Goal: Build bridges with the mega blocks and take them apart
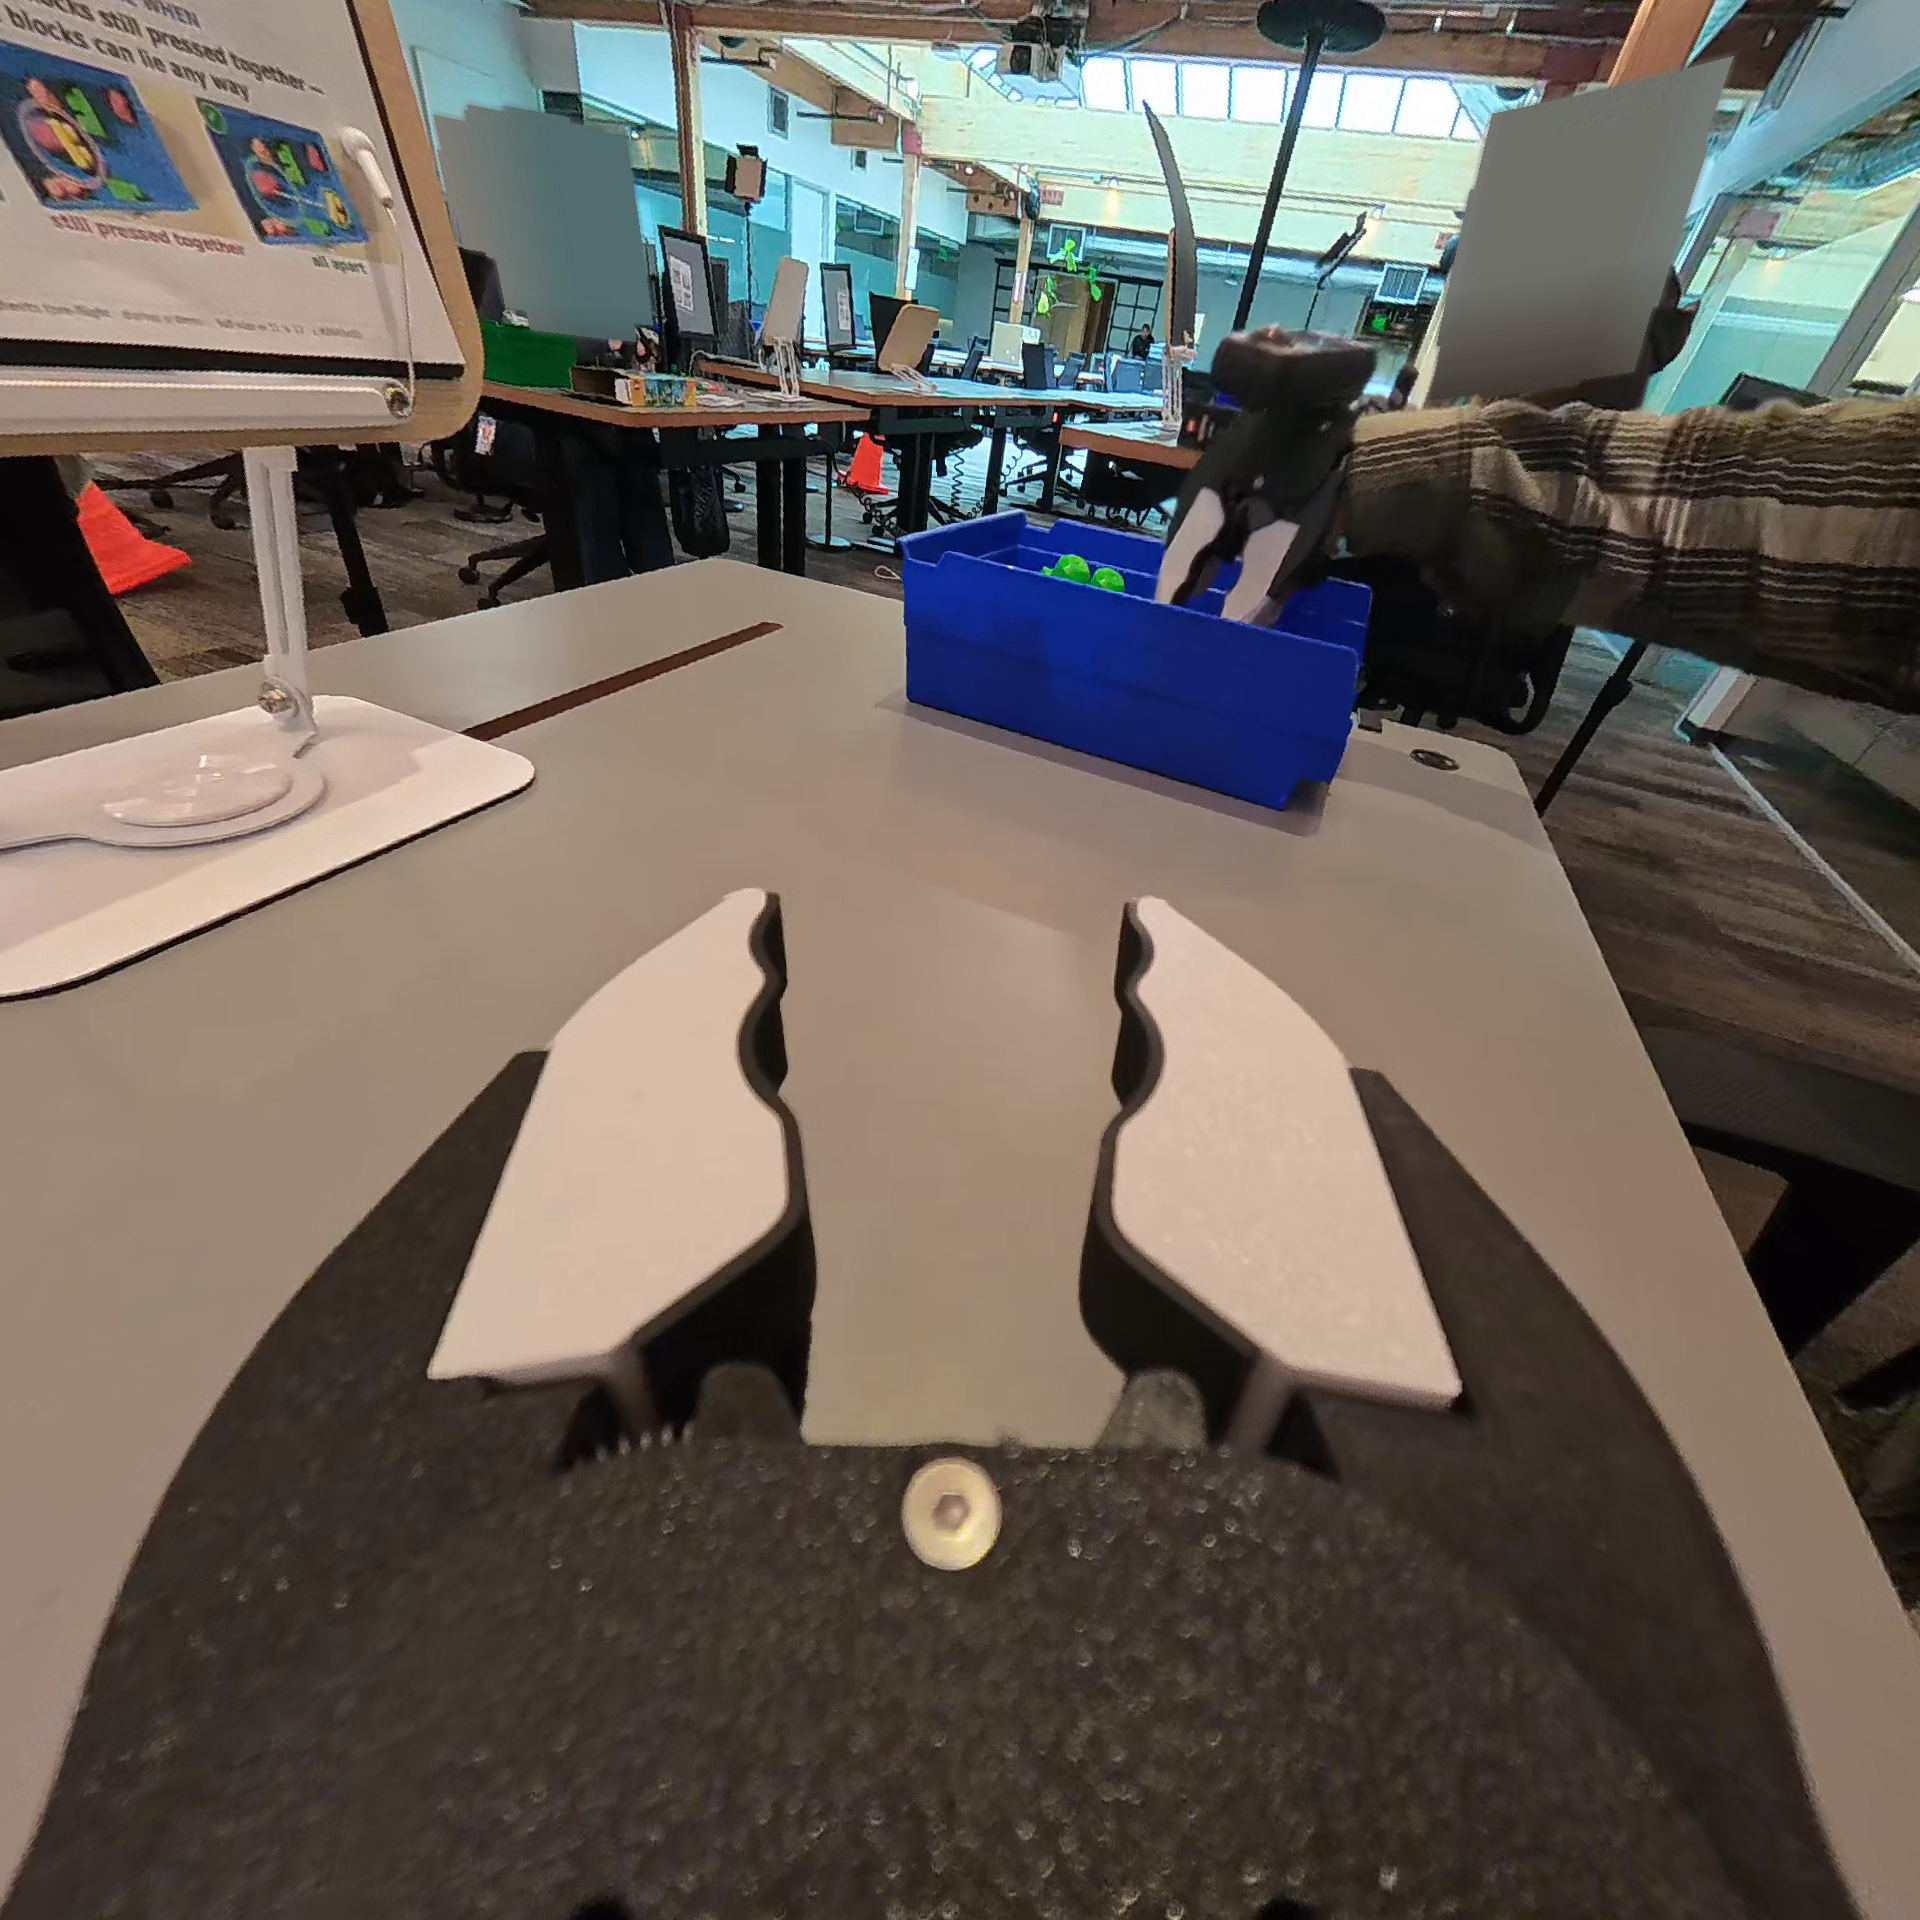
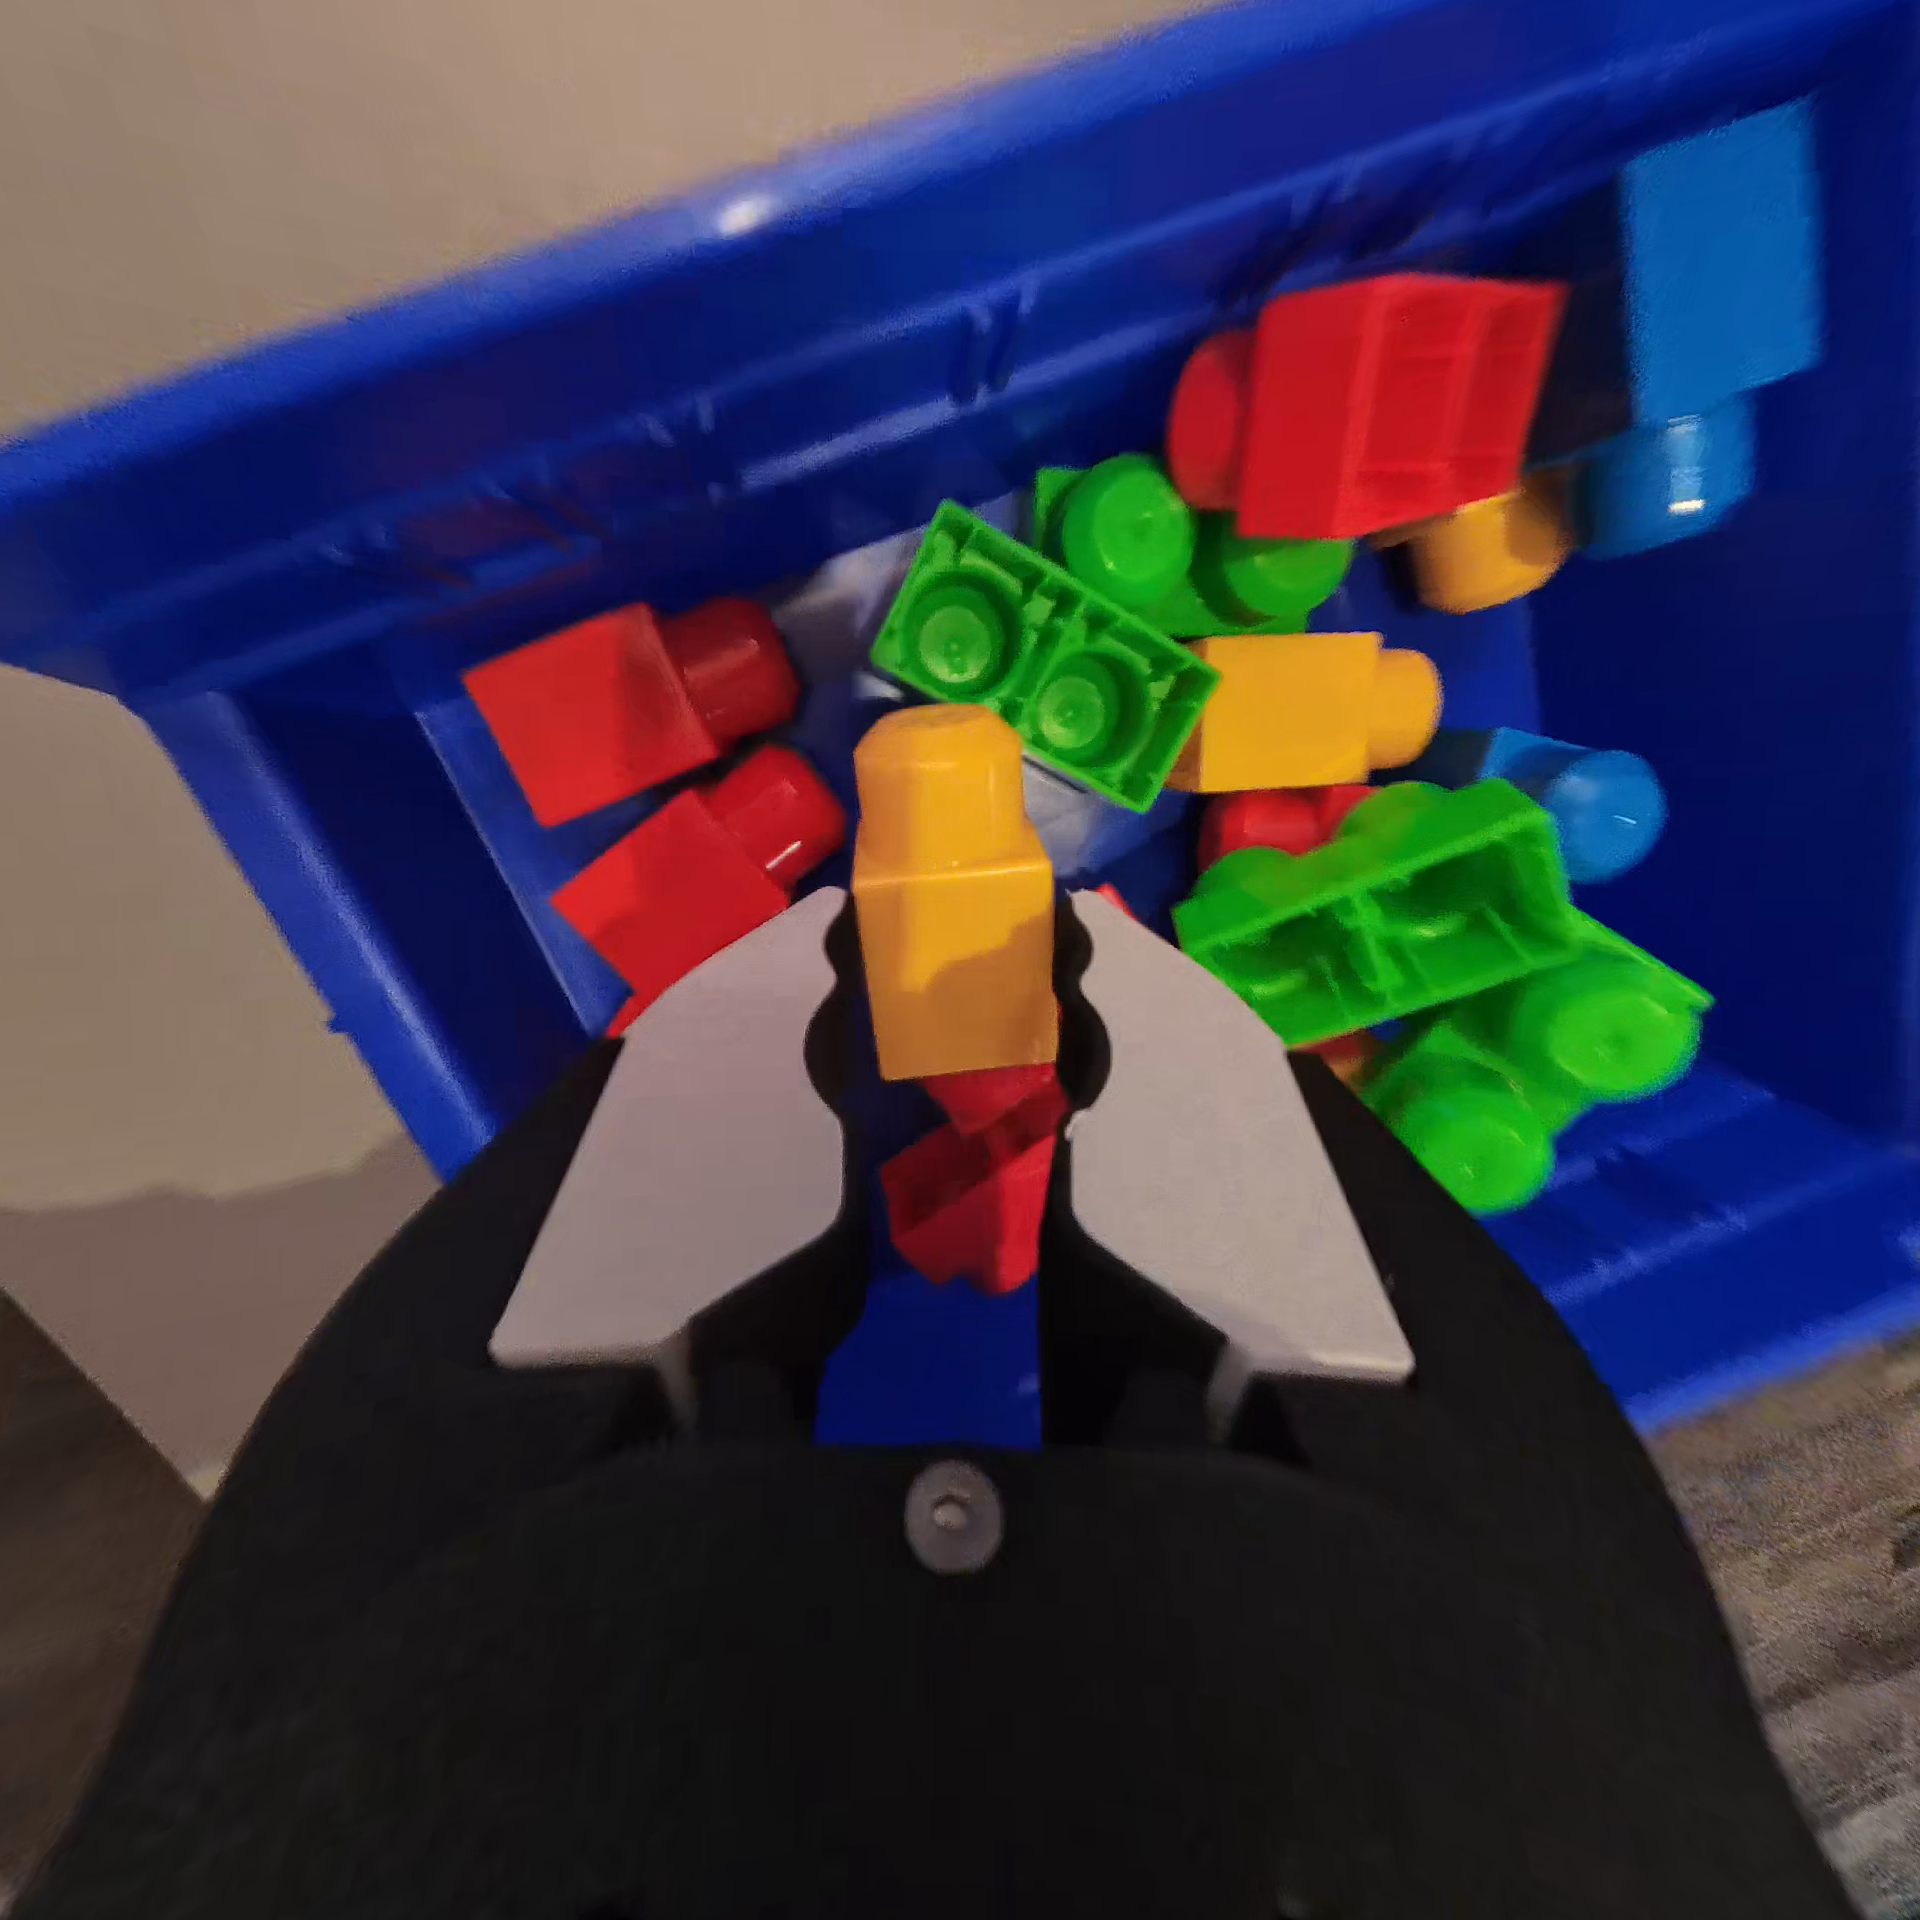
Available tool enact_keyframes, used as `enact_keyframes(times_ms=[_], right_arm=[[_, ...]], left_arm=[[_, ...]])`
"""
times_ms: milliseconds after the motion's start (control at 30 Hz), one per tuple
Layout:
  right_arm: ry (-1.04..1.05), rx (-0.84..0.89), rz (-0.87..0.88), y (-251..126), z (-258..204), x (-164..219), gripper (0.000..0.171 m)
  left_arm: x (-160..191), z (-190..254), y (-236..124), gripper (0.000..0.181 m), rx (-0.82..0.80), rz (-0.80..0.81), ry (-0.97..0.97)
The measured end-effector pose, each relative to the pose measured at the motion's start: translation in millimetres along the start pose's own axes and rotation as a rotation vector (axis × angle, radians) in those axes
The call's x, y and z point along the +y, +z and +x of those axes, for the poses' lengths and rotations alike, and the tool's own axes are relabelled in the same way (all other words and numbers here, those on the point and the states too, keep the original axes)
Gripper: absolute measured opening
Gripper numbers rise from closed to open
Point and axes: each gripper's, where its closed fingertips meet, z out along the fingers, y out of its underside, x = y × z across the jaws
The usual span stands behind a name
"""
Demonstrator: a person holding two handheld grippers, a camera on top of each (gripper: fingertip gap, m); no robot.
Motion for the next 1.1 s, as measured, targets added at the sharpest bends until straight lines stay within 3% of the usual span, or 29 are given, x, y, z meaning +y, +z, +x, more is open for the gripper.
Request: enact_keyframes(times_ms=[33, 167, 267, 467, 633, 833, 1100], right_arm=[[0.015, 0.033, 0.023, -13, 1, -5, 0.035], [0.034, 0.137, 0.129, -69, -6, -42, 0.035], [0.003, 0.16, 0.188, -93, -30, -91, 0.035], [-0.163, -0.002, 0.333, -54, -119, -218, 0.035], [-0.185, -0.207, 0.538, -19, -180, -302, 0.035], [-0.226, -0.361, 0.722, -10, -220, -350, 0.035], [-0.239, -0.432, 0.863, -10, -239, -376, 0.035]], left_arm=[[-1, 0, 0, 0.061, 0.001, 0.007, -0.002], [-6, 3, -1, 0.061, 0.008, 0.032, -0.004], [-11, 14, 6, 0.06, 0.034, 0.039, 0.002], [-47, 74, 35, 0.055, 0.172, 0.049, 0.128], [-47, 104, 45, 0.055, 0.243, 0.018, 0.169], [-47, 100, 27, 0.051, 0.227, 0.049, 0.128], [-41, 98, 15, 0.04, 0.228, 0.047, 0.107]])
